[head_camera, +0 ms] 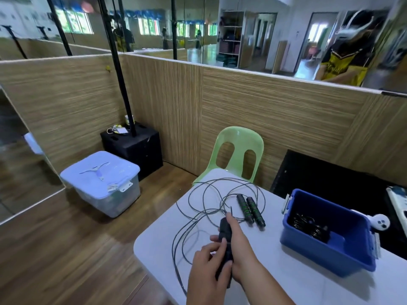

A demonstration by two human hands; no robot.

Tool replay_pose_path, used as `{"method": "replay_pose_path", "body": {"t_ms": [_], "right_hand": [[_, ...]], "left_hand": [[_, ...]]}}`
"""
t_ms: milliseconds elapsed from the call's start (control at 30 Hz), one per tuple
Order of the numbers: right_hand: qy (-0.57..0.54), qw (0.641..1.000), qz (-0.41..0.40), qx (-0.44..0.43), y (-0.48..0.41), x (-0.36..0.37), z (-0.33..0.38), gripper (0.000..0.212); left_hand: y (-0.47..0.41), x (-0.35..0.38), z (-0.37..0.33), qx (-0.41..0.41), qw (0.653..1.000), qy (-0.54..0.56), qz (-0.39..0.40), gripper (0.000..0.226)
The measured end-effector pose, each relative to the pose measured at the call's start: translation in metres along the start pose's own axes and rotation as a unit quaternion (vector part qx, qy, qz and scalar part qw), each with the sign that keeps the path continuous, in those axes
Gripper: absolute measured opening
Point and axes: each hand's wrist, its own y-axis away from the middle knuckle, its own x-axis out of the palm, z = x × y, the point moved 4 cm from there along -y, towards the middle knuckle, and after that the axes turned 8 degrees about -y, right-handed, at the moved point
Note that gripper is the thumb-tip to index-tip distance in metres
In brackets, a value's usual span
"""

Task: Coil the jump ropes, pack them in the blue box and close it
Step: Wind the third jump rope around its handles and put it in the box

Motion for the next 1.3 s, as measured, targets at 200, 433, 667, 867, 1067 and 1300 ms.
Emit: {"method": "replay_pose_path", "body": {"t_ms": [200,433,667,867,1067,1300], "right_hand": [[-0.026,0.998,0.056,0.007,0.008,0.005,0.008,0.055],[0.246,0.957,0.076,-0.134,0.030,-0.011,0.043,0.031],[0.580,0.755,-0.061,-0.301,0.086,-0.033,0.095,0.042],[0.670,0.614,-0.158,-0.387,0.148,-0.068,0.139,0.045],[0.711,0.486,-0.229,-0.453,0.212,-0.123,0.172,0.053],[0.731,0.384,-0.292,-0.483,0.266,-0.202,0.188,0.049]], "left_hand": [[0.007,-0.008,-0.007,0.063,0.998,-0.020,0.001,0.048],[-0.019,-0.050,-0.027,0.061,0.996,0.071,0.008,0.018],[-0.103,-0.081,-0.080,0.104,0.992,0.059,-0.023,0.024],[-0.137,-0.047,-0.153,0.154,0.978,0.019,0.142,0.038],[-0.106,-0.007,-0.226,0.154,0.945,0.121,0.264,0.052],[-0.055,0.027,-0.309,0.177,0.907,0.210,0.320,0.048]]}}
